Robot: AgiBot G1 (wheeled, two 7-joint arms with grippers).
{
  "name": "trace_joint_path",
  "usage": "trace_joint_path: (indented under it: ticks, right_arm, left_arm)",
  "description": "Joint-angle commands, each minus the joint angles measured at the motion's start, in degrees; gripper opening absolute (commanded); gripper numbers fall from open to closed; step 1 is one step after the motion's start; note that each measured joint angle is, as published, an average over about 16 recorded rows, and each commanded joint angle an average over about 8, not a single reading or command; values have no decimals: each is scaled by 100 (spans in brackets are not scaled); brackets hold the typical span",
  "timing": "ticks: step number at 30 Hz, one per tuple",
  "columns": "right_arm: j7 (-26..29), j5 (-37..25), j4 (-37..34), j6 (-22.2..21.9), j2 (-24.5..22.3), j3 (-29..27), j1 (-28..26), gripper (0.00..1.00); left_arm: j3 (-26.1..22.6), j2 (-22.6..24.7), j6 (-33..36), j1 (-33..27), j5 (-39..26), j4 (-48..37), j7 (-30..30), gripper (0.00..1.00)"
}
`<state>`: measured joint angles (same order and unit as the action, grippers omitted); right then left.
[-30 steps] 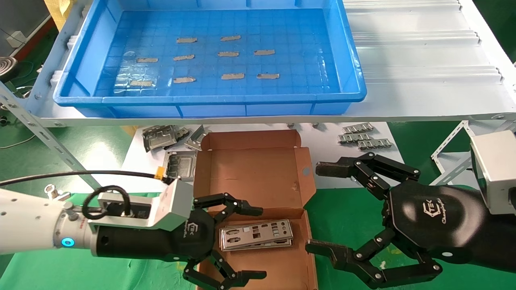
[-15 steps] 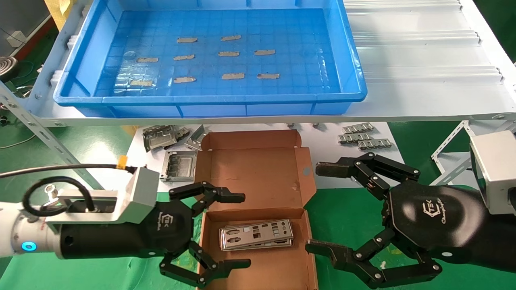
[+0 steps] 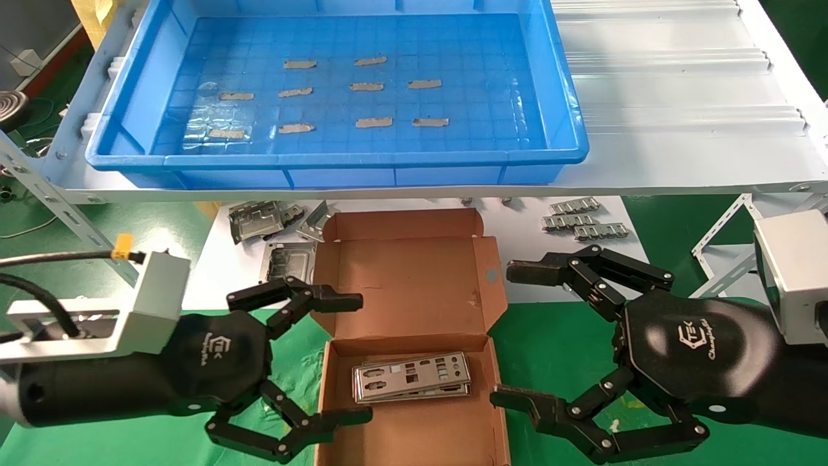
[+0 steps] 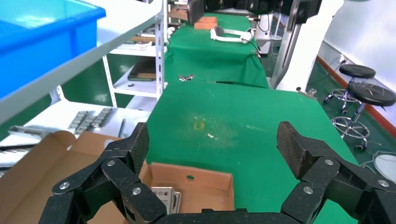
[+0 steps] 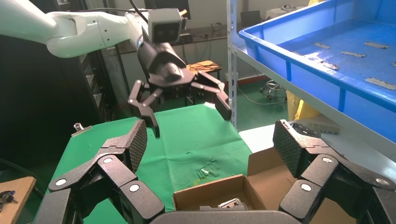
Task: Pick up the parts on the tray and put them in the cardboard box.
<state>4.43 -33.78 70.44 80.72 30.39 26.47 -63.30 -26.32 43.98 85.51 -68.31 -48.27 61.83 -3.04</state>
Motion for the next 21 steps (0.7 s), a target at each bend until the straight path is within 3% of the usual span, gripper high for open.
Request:
trace_joint_path:
  ticks: [1, 21]
  right_arm:
    - [0, 0, 0, 0, 0, 0, 0, 100]
    - [0, 0, 0, 0, 0, 0, 0, 100]
  left_arm:
    - [83, -72, 2, 54, 52, 94, -62, 100]
    - [905, -787, 17, 593, 563, 1032, -677, 100]
